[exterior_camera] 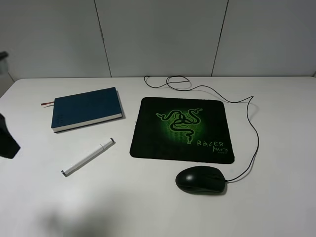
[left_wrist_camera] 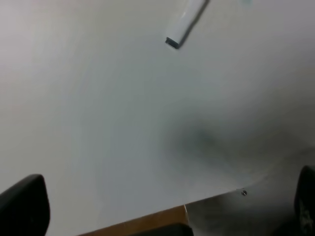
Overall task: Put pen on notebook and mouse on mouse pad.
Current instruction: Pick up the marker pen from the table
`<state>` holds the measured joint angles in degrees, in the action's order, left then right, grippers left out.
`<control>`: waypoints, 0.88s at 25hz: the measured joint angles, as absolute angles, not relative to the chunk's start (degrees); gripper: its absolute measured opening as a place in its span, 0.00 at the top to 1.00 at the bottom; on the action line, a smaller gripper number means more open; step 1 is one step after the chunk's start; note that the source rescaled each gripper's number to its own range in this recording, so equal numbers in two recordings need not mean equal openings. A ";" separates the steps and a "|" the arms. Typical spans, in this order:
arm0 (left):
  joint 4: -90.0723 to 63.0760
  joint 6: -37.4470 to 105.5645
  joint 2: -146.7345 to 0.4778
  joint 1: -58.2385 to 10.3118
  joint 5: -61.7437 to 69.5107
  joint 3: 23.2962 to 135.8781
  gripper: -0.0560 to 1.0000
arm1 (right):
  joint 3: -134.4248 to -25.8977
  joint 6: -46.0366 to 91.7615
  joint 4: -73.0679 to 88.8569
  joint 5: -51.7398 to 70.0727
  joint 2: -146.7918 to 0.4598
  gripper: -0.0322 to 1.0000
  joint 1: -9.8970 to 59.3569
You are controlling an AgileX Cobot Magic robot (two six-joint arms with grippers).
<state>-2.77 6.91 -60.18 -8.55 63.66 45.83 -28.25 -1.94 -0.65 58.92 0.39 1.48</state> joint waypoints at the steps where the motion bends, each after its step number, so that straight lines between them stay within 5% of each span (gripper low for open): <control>1: -2.71 7.01 -62.40 -9.06 62.46 45.96 0.00 | -28.25 -1.94 -0.65 58.92 0.39 0.00 1.48; 22: 3.50 10.05 -97.26 -22.18 46.51 54.90 0.00 | -28.25 -1.94 -0.65 58.92 0.39 0.00 1.48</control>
<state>3.50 10.05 -97.26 -22.18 46.51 54.90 -28.25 -1.94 -0.65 58.92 0.39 1.48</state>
